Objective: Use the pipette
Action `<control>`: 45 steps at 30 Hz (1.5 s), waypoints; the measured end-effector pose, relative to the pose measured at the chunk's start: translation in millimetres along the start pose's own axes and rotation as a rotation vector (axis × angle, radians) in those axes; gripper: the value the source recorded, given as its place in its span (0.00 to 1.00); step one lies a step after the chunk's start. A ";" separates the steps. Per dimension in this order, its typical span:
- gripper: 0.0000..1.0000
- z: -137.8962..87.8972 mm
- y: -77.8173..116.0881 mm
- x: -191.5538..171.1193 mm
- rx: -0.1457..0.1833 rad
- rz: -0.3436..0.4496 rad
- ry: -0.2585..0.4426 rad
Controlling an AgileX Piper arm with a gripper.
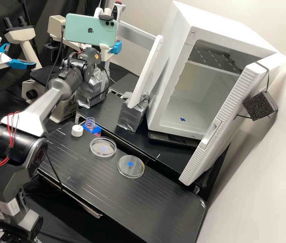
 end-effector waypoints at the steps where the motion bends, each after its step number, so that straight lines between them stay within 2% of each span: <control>1: 0.00 1.0 -0.1 3.1 -0.010 0.000 -0.012; 2: 0.00 2.1 -0.7 6.0 -0.018 -0.003 -0.022; 5: 0.00 3.5 -0.1 12.9 -0.010 -0.008 -0.043; 7: 0.00 4.7 0.0 16.3 0.007 -0.013 -0.047; 13: 0.00 10.9 -0.5 25.8 0.031 -0.027 -0.056; 18: 0.00 15.6 -8.3 32.9 0.044 -0.064 -0.069; 25: 0.00 16.5 -9.8 34.1 0.040 -0.068 -0.071; 29: 0.00 21.1 -17.8 35.1 0.040 -0.087 -0.082; 33: 0.00 21.4 -23.0 35.8 0.059 -0.091 -0.078; 37: 0.00 22.7 -25.3 36.4 0.049 -0.082 -0.072; 38: 1.00 23.5 -26.5 36.6 0.051 -0.083 -0.072; 44: 1.00 22.9 -30.5 37.7 0.046 -0.074 -0.064; 45: 1.00 23.5 -30.9 37.9 0.034 -0.069 -0.064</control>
